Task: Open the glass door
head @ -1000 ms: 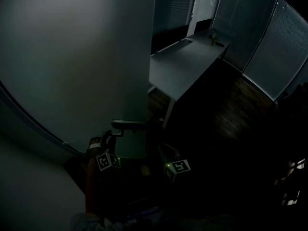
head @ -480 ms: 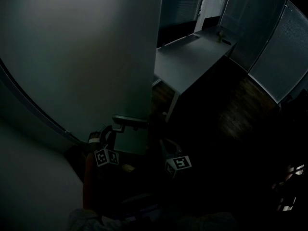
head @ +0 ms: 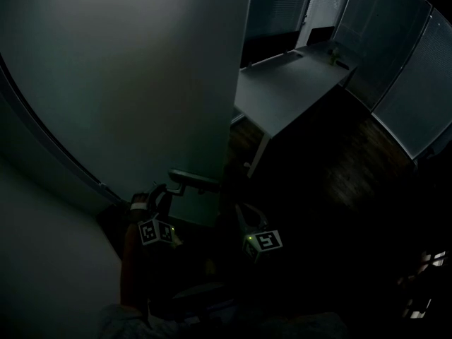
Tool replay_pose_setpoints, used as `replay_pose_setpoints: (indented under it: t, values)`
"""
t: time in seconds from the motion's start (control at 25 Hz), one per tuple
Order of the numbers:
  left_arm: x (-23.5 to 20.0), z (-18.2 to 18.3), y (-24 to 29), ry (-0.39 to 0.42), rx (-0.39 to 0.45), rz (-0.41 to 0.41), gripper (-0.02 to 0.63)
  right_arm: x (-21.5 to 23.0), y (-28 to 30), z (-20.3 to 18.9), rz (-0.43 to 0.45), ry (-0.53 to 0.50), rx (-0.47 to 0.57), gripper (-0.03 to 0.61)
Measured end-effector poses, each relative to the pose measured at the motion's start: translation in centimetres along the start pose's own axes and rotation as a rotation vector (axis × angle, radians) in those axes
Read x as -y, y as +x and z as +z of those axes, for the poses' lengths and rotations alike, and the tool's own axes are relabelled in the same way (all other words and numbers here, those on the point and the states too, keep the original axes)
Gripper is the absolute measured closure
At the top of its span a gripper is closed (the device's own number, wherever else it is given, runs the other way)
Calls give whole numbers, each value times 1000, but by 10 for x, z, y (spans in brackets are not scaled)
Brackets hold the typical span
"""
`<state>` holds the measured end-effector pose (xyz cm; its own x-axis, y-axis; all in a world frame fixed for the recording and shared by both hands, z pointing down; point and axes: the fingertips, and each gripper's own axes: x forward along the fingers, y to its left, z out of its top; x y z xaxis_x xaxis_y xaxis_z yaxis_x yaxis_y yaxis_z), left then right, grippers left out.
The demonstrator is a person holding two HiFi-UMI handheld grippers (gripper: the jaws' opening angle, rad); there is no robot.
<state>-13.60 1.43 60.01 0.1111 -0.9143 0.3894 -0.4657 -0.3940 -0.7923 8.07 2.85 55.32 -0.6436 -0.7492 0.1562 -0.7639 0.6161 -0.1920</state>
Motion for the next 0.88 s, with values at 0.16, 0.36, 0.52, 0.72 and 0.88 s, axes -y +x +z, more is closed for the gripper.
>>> replay_pose_setpoints:
  t: [0.16, 0.36, 0.52, 0.72, 0.88]
  values:
    - [1, -3, -4, 5, -3, -5, 465, 1, -2, -4, -1, 10, -4, 577]
    - [3, -5, -13, 6, -1, -12, 465, 2, -8, -6, -16, 7, -11, 577]
    - [4, -6, -15, 14, 8, -21, 465, 4, -10, -8, -33, 15, -11, 577]
    - [2, -8, -20, 18, 20, -31, 465, -5, -11, -6, -52, 11, -10, 577]
    - [3, -14, -26, 10, 42, -35, 465, -17, -14, -7, -83, 11, -7, 577]
